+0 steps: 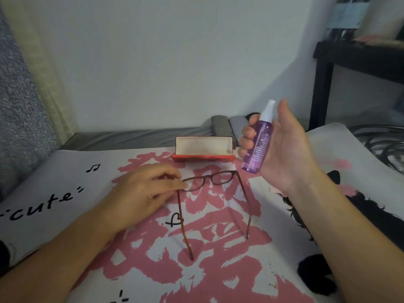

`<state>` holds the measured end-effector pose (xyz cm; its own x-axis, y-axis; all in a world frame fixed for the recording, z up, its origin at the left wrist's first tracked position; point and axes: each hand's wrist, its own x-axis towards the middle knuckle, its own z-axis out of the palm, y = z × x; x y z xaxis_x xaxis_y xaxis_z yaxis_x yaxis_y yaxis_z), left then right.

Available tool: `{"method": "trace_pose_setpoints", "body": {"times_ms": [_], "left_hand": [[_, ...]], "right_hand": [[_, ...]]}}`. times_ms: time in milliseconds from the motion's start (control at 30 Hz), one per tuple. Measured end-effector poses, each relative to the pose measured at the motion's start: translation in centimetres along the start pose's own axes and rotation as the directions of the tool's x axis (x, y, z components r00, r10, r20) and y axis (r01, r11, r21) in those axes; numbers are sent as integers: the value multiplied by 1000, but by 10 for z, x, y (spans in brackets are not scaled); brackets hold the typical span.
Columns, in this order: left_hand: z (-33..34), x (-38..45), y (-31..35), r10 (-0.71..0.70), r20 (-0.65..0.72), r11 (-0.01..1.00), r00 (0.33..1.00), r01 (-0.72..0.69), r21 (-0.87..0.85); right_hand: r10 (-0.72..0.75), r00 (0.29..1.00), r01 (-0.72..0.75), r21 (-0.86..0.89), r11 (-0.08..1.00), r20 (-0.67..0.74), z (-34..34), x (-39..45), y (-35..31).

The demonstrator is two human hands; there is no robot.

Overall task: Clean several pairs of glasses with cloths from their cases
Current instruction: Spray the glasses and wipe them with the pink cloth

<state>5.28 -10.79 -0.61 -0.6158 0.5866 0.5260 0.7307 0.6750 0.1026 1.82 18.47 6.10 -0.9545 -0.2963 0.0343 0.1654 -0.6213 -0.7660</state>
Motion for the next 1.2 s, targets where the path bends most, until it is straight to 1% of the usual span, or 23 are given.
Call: {"method": "trace_pose_setpoints", "body": {"times_ms": [100, 167, 233, 333, 433, 500, 533, 600, 667, 700, 733, 800, 833, 867, 933, 1000, 1033, 1100, 1200], "left_hand": [[7, 3, 5, 8, -7, 1000, 1000, -8, -15], [8, 0, 7, -21, -62, 998, 998, 17, -58], [5, -1, 7, -98, -159, 993, 982, 87, -76], [-5, -1, 2, -221, -342, 975, 913, 211, -68], [-19, -2, 2, -330, -414, 944, 848, 300, -138], [-26, 5, -1, -447, -436, 894, 781, 407, -187], [-27, 12, -6, -531, -432, 846, 729, 486, -220], [-30, 29, -15, -693, -382, 720, 612, 624, -306], [-26, 38, -20, -788, -323, 615, 524, 656, -438], [-22, 38, -19, -803, -323, 595, 501, 650, -472], [-17, 37, -16, -800, -344, 600, 493, 641, -479], [-10, 33, -7, -769, -394, 639, 503, 603, -478], [-8, 30, -2, -740, -420, 673, 526, 574, -467], [-6, 28, 1, -694, -450, 720, 562, 540, -436], [-7, 26, 8, -566, -515, 824, 643, 445, -351], [-8, 24, 12, -397, -575, 918, 716, 326, -227], [-7, 24, 14, -318, -587, 948, 745, 272, -167], [-4, 23, 15, -202, -576, 979, 792, 181, -95], [1, 24, 14, -86, -548, 994, 832, 112, 15]], "right_hand": [[55, 998, -55, 20, 998, 22, 0, -3, -2], [72, 997, -72, 5, 997, 39, 0, -5, -3], [79, 995, -78, -16, 997, 54, 1, -7, -5], [68, 996, -67, -21, 998, 65, 6, -12, -10], [14, 997, -15, 10, 1000, 82, 12, -19, -15], [-20, 995, 17, 32, 999, 99, 17, -22, -16], [-27, 994, 24, 32, 999, 108, 19, -23, -15], [-12, 993, 13, -10, 1000, 120, 23, -25, -9], [55, 987, -43, -87, 995, 152, 25, -23, 3], [110, 978, -87, -134, 987, 180, 27, -23, 10], [169, 964, -130, -189, 973, 207, 29, -24, 19], [260, 939, -179, -325, 929, 226, 31, -23, 37], [286, 934, -185, -398, 899, 213, 33, -23, 46], [299, 936, -187, -455, 871, 188, 35, -23, 55], [300, 948, -208, -502, 839, 110, 39, -22, 70], [266, 964, -228, -505, 833, 4, 45, -21, 77], [232, 971, -227, -512, 828, -56, 47, -21, 78], [142, 979, -198, -544, 815, -143, 48, -21, 78], [48, 981, -153, -610, 777, -186, 48, -22, 77]]}}
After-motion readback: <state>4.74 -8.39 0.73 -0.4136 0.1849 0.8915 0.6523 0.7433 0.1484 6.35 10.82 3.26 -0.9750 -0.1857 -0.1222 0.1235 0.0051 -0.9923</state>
